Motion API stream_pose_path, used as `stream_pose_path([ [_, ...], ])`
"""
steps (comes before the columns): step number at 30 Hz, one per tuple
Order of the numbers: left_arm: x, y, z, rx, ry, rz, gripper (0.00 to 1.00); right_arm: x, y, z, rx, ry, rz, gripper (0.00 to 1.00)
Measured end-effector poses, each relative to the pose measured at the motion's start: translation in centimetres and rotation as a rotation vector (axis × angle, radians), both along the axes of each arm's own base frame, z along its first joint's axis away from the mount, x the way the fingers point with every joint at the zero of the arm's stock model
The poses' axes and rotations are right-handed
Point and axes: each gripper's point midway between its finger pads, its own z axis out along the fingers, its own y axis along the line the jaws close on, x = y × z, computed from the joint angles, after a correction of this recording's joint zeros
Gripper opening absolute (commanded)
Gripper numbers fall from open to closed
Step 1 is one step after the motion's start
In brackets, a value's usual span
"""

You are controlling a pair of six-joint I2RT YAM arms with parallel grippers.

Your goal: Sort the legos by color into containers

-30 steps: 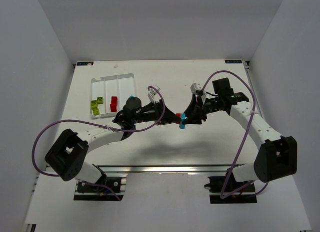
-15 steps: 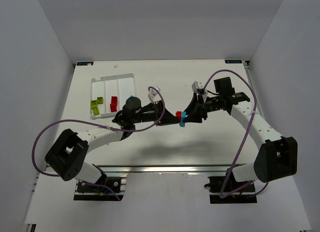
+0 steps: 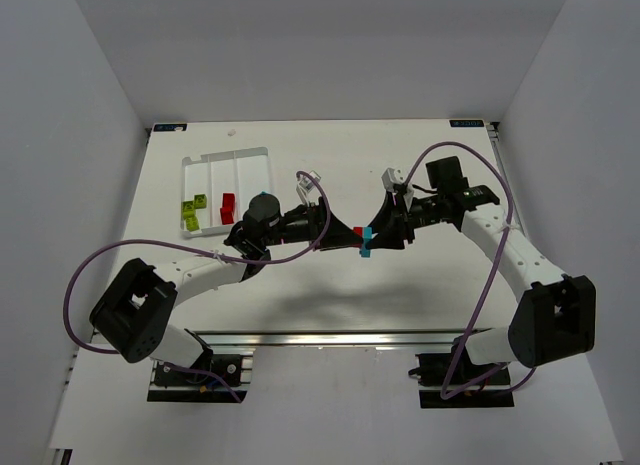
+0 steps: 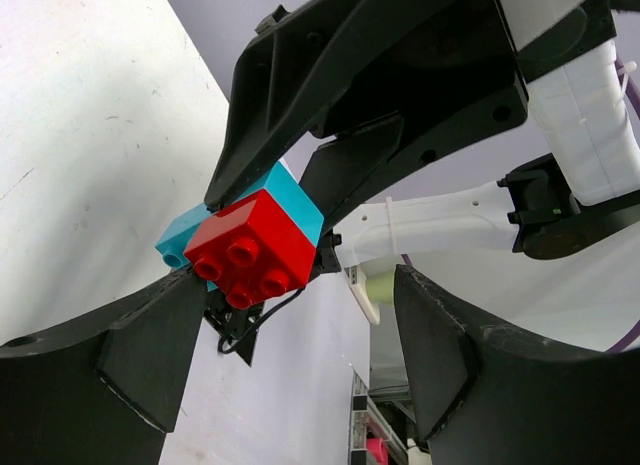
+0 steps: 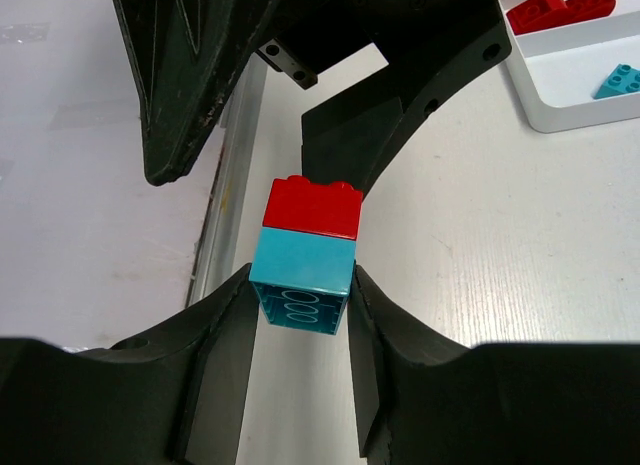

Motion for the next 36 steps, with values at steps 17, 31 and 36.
stream_pose_path([
  [17,0.2,-0.1,-0.6,0.017,0.056,0.003,0.61,0.1,-0.8,0.1,-0.057,-0.241,-0.076,0.0],
  [31,0.9,-0.4,-1.5,0.01,0.111,0.007,0.5,0.0,-0.9,-0.3,-0.067,-0.385,-0.123,0.0],
  [36,1.0,-0.5,-1.6,0.007,0.121,0.007,0.38,0.1,-0.9,-0.2,-0.072,-0.428,-0.14,0.0],
])
